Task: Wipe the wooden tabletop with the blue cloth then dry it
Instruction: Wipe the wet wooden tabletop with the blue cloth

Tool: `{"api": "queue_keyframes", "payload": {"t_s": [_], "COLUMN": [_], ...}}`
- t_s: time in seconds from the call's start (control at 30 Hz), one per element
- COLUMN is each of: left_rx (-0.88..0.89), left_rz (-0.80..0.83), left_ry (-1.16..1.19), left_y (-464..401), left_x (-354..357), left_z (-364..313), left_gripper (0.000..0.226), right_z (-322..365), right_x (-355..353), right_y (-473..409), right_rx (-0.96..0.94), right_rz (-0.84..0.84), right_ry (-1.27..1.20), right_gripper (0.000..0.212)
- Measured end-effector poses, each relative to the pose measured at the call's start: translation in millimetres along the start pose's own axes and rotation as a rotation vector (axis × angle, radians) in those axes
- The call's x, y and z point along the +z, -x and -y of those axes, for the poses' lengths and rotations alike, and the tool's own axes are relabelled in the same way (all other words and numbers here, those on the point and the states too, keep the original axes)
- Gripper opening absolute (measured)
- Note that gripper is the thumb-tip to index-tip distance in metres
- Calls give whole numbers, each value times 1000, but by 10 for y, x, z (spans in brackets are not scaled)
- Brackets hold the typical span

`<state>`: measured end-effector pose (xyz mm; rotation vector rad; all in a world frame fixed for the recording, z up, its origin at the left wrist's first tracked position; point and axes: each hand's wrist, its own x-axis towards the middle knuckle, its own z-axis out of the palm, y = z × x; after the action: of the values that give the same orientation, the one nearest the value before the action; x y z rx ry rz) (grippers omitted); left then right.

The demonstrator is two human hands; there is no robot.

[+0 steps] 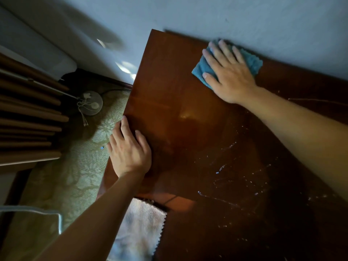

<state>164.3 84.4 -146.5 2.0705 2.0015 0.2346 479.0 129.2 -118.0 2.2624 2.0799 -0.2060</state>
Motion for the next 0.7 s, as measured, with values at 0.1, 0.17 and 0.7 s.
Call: {"api": "queue_keyframes", "payload": {"t_s": [0.1, 0.17, 0.7], "left_rx": [2, 11, 4], "left_rz": [-7, -5, -14], "left_ry": [-1, -2, -9], "left_y": [8, 7, 10], "left_x": [-9, -12, -19], "left_z": [-10, -16, -29], "left_gripper": [56, 56, 56], "right_z": [301, 542, 785], "right_x": [110, 243, 282], "right_y": [432, 846, 906], "right_rx": [-102, -217, -108], "right_rz": [-32, -19, -36], "right_ry": [-9, 6, -46], "right_gripper": [71, 68, 68]}}
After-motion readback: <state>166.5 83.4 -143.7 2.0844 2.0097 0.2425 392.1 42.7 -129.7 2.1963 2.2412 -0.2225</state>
